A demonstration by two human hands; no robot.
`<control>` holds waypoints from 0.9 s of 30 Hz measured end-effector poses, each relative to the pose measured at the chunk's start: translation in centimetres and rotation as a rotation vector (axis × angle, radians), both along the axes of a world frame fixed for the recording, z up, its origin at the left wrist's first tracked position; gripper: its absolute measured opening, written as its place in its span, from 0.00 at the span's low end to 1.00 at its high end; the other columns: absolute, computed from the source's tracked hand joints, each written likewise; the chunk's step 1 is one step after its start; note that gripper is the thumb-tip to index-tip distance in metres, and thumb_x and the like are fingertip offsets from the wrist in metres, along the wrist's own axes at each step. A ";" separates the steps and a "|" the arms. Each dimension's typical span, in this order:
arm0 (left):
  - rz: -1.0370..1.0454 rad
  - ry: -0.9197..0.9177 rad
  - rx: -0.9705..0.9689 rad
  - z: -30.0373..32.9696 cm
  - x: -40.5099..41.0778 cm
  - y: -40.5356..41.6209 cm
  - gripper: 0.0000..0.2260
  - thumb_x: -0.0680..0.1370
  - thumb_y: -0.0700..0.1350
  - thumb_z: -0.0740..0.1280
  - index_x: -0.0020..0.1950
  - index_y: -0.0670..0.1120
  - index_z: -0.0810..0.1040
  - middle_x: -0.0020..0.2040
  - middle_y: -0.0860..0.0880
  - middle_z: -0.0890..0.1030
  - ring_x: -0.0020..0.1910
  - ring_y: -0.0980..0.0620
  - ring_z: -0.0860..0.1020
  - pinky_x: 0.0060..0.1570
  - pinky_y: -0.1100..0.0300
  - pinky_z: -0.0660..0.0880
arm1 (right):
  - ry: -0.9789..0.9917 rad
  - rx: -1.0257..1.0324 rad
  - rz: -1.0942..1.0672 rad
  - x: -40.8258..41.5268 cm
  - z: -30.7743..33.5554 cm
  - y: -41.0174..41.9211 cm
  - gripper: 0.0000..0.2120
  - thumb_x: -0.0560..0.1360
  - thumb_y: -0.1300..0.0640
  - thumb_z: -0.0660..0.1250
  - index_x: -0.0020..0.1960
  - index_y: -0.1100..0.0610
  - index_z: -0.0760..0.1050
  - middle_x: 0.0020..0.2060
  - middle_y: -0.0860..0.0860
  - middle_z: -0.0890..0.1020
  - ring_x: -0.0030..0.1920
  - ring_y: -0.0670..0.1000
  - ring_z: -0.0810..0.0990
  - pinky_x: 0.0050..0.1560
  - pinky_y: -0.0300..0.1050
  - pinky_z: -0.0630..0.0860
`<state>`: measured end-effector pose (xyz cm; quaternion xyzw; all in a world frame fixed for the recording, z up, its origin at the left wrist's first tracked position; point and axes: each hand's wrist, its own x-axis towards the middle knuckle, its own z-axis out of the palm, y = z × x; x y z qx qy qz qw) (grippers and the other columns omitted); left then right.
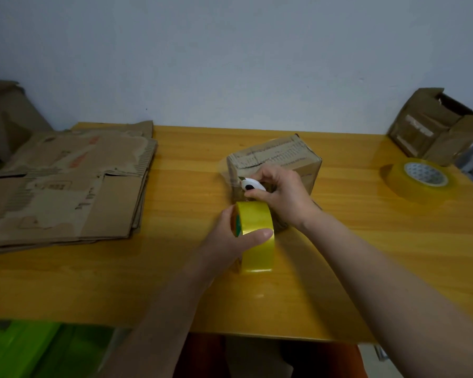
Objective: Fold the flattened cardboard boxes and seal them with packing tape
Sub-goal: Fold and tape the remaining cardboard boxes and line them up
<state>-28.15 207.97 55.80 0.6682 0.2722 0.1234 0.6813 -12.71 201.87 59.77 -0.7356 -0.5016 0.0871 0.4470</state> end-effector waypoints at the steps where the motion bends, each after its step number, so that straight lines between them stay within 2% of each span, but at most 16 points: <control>1: -0.003 0.012 0.005 0.1 -0.1 0.0 0.47 0.56 0.63 0.77 0.72 0.53 0.64 0.58 0.53 0.79 0.54 0.55 0.81 0.55 0.51 0.79 | -0.007 -0.009 0.009 -0.1 0.1 0.1 0.08 0.68 0.58 0.76 0.41 0.56 0.77 0.39 0.51 0.81 0.40 0.47 0.77 0.41 0.42 0.72; 4: 0.009 0.060 -0.015 0.4 -0.1 0.0 0.46 0.55 0.64 0.77 0.69 0.53 0.66 0.59 0.53 0.79 0.56 0.54 0.80 0.56 0.49 0.78 | -0.007 -0.023 -0.006 -0.4 0.1 0.3 0.08 0.68 0.57 0.77 0.41 0.56 0.77 0.39 0.49 0.80 0.39 0.44 0.75 0.39 0.37 0.69; 7: 0.038 0.102 -0.063 0.6 0.1 -0.7 0.46 0.53 0.67 0.77 0.67 0.52 0.68 0.59 0.52 0.79 0.56 0.51 0.80 0.58 0.45 0.77 | -0.011 -0.020 -0.064 -0.4 0.1 0.5 0.09 0.68 0.56 0.76 0.41 0.52 0.76 0.40 0.48 0.81 0.42 0.45 0.78 0.39 0.36 0.68; 9: 0.055 0.095 -0.099 0.5 0.1 -1.2 0.46 0.53 0.69 0.77 0.67 0.51 0.70 0.59 0.51 0.80 0.56 0.49 0.80 0.60 0.43 0.76 | -0.001 -0.011 -0.092 -0.4 0.1 0.6 0.08 0.68 0.56 0.76 0.40 0.52 0.77 0.41 0.49 0.82 0.44 0.47 0.80 0.41 0.38 0.71; 12: 0.099 0.073 -0.176 0.5 0.1 -1.8 0.47 0.55 0.64 0.77 0.71 0.55 0.65 0.62 0.51 0.78 0.58 0.50 0.79 0.59 0.49 0.76 | 0.011 -0.014 -0.118 -0.6 0.2 0.8 0.07 0.69 0.56 0.76 0.42 0.53 0.77 0.42 0.50 0.83 0.45 0.49 0.81 0.46 0.46 0.77; 13: 0.102 0.066 -0.189 0.7 0.1 -1.8 0.45 0.58 0.61 0.78 0.71 0.54 0.64 0.61 0.51 0.79 0.56 0.50 0.80 0.56 0.52 0.77 | 0.000 -0.010 -0.133 -0.7 0.1 0.8 0.08 0.69 0.56 0.76 0.41 0.52 0.77 0.41 0.50 0.83 0.45 0.49 0.81 0.46 0.47 0.77; 15: 0.118 0.039 -0.200 1.2 0.1 -1.6 0.34 0.65 0.54 0.79 0.66 0.50 0.69 0.57 0.49 0.81 0.53 0.50 0.82 0.49 0.55 0.79 | -0.015 0.004 -0.169 -1.1 0.1 0.8 0.09 0.69 0.57 0.76 0.41 0.51 0.75 0.40 0.50 0.82 0.44 0.49 0.80 0.45 0.47 0.77; 16: 0.138 0.026 -0.208 1.5 0.2 -1.4 0.31 0.65 0.54 0.79 0.64 0.49 0.72 0.56 0.48 0.82 0.52 0.50 0.82 0.50 0.54 0.79 | -0.017 0.009 -0.181 -1.3 0.1 0.8 0.09 0.69 0.57 0.76 0.41 0.51 0.76 0.40 0.50 0.82 0.44 0.49 0.80 0.45 0.47 0.77; 19: 0.206 0.013 -0.219 1.5 0.6 -0.5 0.30 0.62 0.62 0.76 0.58 0.48 0.79 0.53 0.49 0.84 0.53 0.50 0.82 0.58 0.49 0.77 | 0.019 0.003 -0.177 -1.4 0.2 0.7 0.07 0.70 0.57 0.75 0.42 0.53 0.77 0.41 0.50 0.82 0.44 0.49 0.80 0.47 0.50 0.78; 20: 0.237 -0.014 -0.260 1.3 0.9 -0.3 0.27 0.63 0.60 0.76 0.56 0.47 0.80 0.52 0.48 0.84 0.53 0.49 0.82 0.59 0.47 0.76 | 0.046 -0.009 -0.170 -1.3 0.4 0.7 0.06 0.70 0.57 0.75 0.42 0.52 0.77 0.41 0.49 0.82 0.44 0.49 0.80 0.48 0.52 0.78; 22: 0.355 -0.073 -0.384 0.9 1.8 0.0 0.17 0.69 0.51 0.75 0.53 0.45 0.81 0.51 0.44 0.84 0.52 0.46 0.82 0.59 0.47 0.76 | 0.130 -0.026 -0.147 -1.2 1.1 0.5 0.06 0.70 0.57 0.74 0.41 0.50 0.77 0.40 0.49 0.83 0.44 0.50 0.81 0.48 0.55 0.79; 24: 0.458 -0.081 -0.433 0.6 2.8 0.1 0.08 0.71 0.43 0.73 0.48 0.43 0.81 0.47 0.41 0.83 0.48 0.45 0.81 0.55 0.49 0.76 | 0.235 0.001 -0.115 -1.4 1.8 0.1 0.04 0.72 0.57 0.73 0.42 0.51 0.78 0.39 0.51 0.84 0.43 0.53 0.83 0.49 0.57 0.80; 27: 0.521 -0.073 -0.440 0.4 3.7 0.1 0.02 0.71 0.40 0.72 0.42 0.43 0.82 0.40 0.42 0.81 0.43 0.44 0.79 0.49 0.49 0.76 | 0.206 0.107 -0.098 -1.5 2.9 -1.1 0.03 0.74 0.59 0.71 0.45 0.52 0.81 0.40 0.49 0.84 0.43 0.52 0.82 0.48 0.54 0.79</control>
